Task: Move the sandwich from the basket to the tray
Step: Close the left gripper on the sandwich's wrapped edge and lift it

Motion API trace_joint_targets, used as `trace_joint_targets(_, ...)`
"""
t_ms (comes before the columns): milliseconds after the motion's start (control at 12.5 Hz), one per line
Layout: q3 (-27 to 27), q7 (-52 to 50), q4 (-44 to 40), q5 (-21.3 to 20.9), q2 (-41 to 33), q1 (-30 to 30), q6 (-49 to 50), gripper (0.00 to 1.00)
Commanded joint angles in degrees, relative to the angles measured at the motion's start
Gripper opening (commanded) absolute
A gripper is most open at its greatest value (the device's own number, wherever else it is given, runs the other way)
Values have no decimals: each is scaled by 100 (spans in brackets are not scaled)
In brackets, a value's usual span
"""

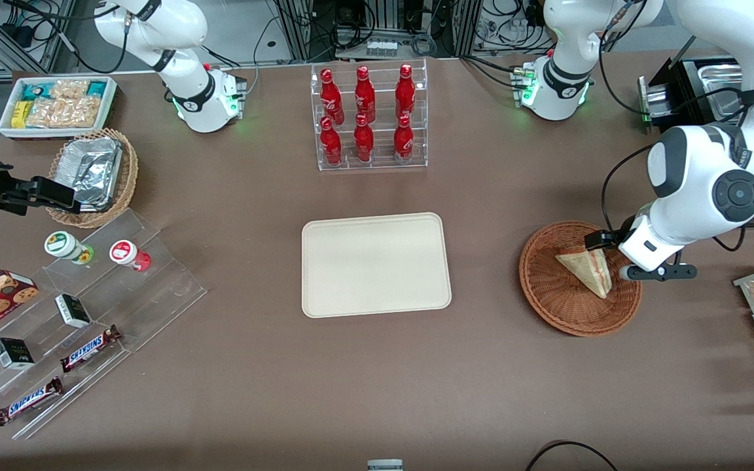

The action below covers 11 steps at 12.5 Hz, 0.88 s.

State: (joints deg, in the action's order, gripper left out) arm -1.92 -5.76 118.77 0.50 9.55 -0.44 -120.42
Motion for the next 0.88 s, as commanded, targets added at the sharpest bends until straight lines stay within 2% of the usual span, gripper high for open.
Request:
trace_joint_targets(0, -10, -869, 452, -15, -190, 9, -489, 100)
trace_joint_targets(319, -10, -2486, 743, -24, -208, -17, -1000, 100)
trace_joint_targets(558, -19, -2947, 910, -24, -348, 0, -1211, 100)
trace_joint_targets(797, -10, -3352, 1243, 29, -340, 9, -1885, 100)
